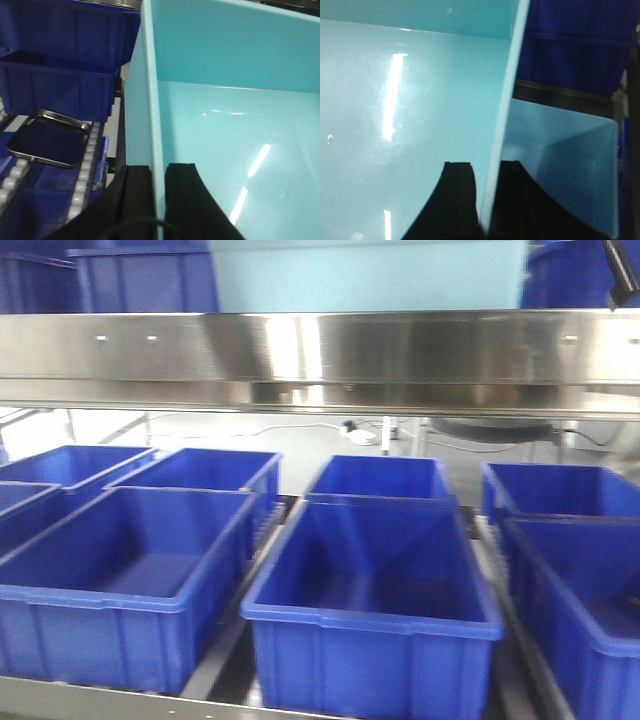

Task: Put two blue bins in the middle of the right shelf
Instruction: 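Hold the teal bin and drive up to the other roller shelf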

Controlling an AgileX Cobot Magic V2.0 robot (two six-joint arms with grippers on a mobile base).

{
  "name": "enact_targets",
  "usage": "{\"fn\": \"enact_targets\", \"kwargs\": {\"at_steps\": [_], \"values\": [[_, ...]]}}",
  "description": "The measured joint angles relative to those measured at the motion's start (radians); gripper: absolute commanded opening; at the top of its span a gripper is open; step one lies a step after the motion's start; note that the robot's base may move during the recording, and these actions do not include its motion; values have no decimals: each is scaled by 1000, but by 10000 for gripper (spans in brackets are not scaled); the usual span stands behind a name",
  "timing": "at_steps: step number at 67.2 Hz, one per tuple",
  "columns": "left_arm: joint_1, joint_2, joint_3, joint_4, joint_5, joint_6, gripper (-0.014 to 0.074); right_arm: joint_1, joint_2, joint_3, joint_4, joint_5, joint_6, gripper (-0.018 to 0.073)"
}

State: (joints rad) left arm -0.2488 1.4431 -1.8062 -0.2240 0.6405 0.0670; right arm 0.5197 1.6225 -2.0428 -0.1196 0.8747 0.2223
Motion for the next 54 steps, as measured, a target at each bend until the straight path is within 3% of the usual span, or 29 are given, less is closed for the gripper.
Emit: {"fn": "enact_targets", "kwargs": {"at_steps": [54], "values": [[0,0,0,0,-2,0,-111,0,0,0,2,0,0,-153]]}}
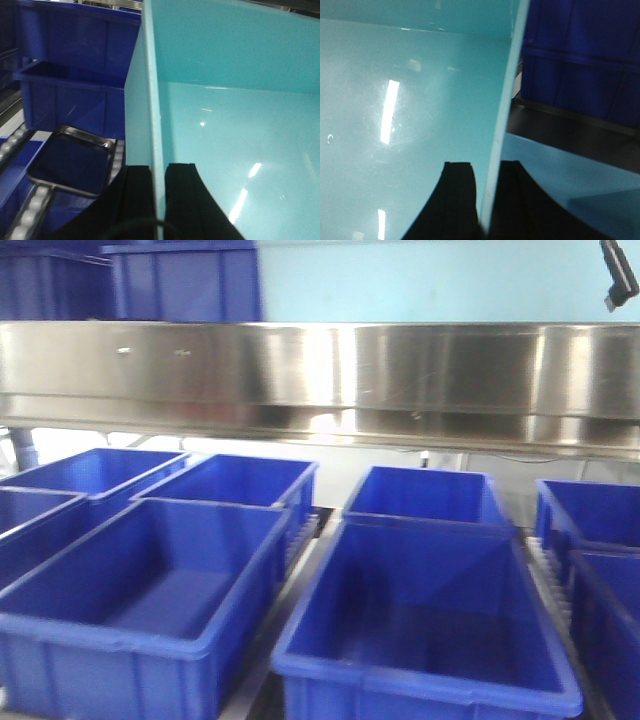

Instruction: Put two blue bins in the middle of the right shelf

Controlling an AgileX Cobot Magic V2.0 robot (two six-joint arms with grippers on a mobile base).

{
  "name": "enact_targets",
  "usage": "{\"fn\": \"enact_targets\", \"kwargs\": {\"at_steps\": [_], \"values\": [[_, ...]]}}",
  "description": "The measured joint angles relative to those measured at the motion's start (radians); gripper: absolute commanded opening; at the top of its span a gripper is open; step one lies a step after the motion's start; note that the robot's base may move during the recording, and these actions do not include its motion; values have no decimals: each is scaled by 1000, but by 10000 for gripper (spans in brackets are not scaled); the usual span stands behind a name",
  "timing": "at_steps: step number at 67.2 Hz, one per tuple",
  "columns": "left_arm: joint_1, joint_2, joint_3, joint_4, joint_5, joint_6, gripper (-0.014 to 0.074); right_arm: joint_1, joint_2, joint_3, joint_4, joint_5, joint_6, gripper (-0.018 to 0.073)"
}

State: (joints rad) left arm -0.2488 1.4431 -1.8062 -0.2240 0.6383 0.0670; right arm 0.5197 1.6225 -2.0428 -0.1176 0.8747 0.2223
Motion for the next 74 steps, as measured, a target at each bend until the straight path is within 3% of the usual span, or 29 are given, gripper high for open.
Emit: {"fn": "enact_targets", "kwargs": {"at_steps": [74], "values": [[0,0,0,0,-2,0,-111,0,0,0,0,2,0,-153]]}}
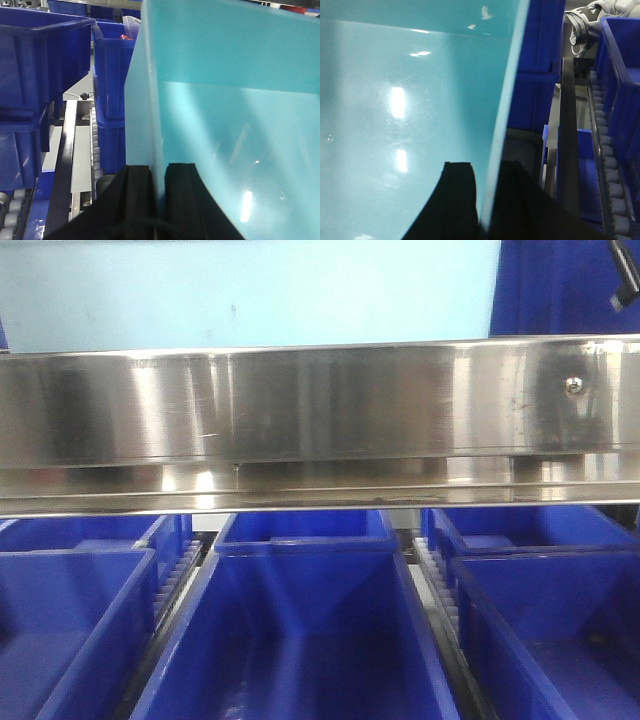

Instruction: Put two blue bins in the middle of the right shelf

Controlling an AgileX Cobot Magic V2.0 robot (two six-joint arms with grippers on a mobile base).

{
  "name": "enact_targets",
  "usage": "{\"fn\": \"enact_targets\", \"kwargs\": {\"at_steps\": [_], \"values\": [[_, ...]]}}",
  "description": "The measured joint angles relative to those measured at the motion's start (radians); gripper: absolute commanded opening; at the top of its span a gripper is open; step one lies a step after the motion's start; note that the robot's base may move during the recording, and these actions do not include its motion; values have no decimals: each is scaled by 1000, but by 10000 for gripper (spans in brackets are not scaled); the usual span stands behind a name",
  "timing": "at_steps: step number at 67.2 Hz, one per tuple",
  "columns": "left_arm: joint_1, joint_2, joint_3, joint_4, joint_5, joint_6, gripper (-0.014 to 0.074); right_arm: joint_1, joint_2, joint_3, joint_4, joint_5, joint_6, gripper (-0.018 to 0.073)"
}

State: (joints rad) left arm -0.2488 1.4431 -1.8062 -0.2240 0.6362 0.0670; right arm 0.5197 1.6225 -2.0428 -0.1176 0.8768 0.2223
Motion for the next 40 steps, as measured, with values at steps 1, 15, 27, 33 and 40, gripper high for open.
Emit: {"fn": "enact_targets", "kwargs": {"at_steps": [1,15,27,33,40], "values": [[0,0,0,0,0,0,-111,0,0,0,0,0,0,-153],[0,0,0,0,0,0,-111,0,0,0,0,0,0,-153],[0,0,0,0,0,0,-111,0,0,0,0,0,0,-153],[0,0,0,0,0,0,-111,0,0,0,0,0,0,-153],[0,0,0,0,0,0,-111,0,0,0,0,0,0,-153]]}}
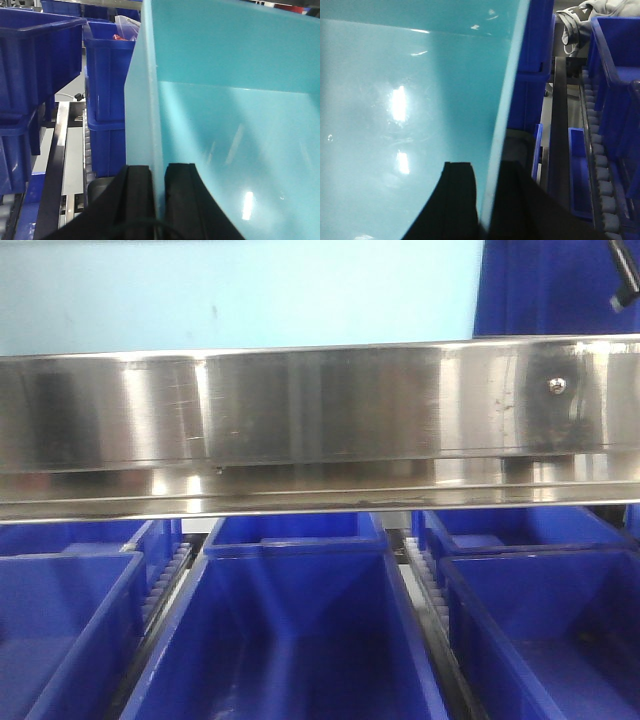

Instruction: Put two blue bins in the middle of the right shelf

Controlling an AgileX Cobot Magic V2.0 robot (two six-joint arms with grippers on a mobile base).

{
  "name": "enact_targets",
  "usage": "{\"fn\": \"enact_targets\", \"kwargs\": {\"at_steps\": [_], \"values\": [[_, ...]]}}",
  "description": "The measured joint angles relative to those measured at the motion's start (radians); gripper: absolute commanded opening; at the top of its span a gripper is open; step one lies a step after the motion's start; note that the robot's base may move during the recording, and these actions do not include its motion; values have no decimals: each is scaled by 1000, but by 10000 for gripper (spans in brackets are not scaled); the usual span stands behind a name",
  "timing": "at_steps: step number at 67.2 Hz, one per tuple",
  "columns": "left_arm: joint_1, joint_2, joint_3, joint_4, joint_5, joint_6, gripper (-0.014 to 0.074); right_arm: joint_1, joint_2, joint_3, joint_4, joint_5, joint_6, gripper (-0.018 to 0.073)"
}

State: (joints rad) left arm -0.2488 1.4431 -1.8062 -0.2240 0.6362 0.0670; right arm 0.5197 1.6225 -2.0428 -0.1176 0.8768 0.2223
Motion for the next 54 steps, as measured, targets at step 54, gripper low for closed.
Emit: {"fn": "enact_targets", "kwargs": {"at_steps": [54], "values": [[0,0,0,0,0,0,-111,0,0,0,0,0,0,-153]]}}
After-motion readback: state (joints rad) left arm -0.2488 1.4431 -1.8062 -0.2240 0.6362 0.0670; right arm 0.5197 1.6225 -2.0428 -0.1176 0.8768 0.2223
